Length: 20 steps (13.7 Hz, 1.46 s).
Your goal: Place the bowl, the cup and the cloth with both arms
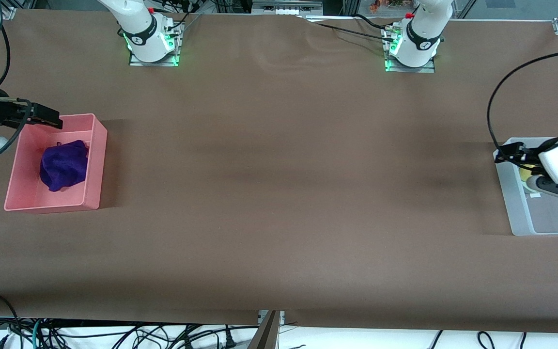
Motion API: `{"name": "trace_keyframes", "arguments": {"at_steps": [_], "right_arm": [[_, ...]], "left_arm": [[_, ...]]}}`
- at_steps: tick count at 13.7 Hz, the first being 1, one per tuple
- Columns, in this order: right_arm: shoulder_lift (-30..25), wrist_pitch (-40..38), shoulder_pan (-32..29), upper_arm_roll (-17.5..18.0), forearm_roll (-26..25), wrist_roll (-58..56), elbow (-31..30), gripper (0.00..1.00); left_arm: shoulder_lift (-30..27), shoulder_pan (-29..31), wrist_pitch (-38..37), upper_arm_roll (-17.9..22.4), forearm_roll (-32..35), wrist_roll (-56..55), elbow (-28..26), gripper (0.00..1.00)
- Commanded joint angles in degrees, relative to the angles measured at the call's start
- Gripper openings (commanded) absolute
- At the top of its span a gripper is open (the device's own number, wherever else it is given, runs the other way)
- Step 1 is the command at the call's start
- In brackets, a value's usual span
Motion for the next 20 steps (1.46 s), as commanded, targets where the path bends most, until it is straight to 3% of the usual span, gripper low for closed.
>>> {"name": "trace_keyframes", "arguments": {"at_steps": [1,4,5,7,9,20], "right_arm": [[0.1,-0.2,-0.4,0.3,-0.7,-0.5,0.7,1.0],[0.1,-0.2,-0.4,0.2,-0.7,-0.5,0.7,1.0],[0.1,-0.2,-0.4,0.2,-0.7,-0.5,0.7,1.0],[0.1,-0.2,-0.4,0.2,-0.7,-0.5,0.7,1.0],[0.1,-0.2,-0.5,0.2,-0.6,-0.5,0.7,1.0],[0.1,-0.2,-0.5,0.2,-0.6,-0.5,0.7,1.0]], "left_arm": [[-5.5,-9.9,-2.4,9.1,-0.2,-4.0,-0.3,1.0],[-12.3,-25.9,-1.5,28.2,-9.6,-6.1,-5.1,1.0],[-15.0,-27.7,0.9,30.7,-11.6,-8.8,-8.5,1.0],[-20.5,-30.5,4.5,31.0,-11.3,-15.3,-15.3,1.0],[-22.7,-31.2,6.2,31.0,-11.3,-17.4,-18.4,1.0],[-22.9,-31.7,6.3,31.2,-11.3,-16.5,-18.5,1.0]]}}
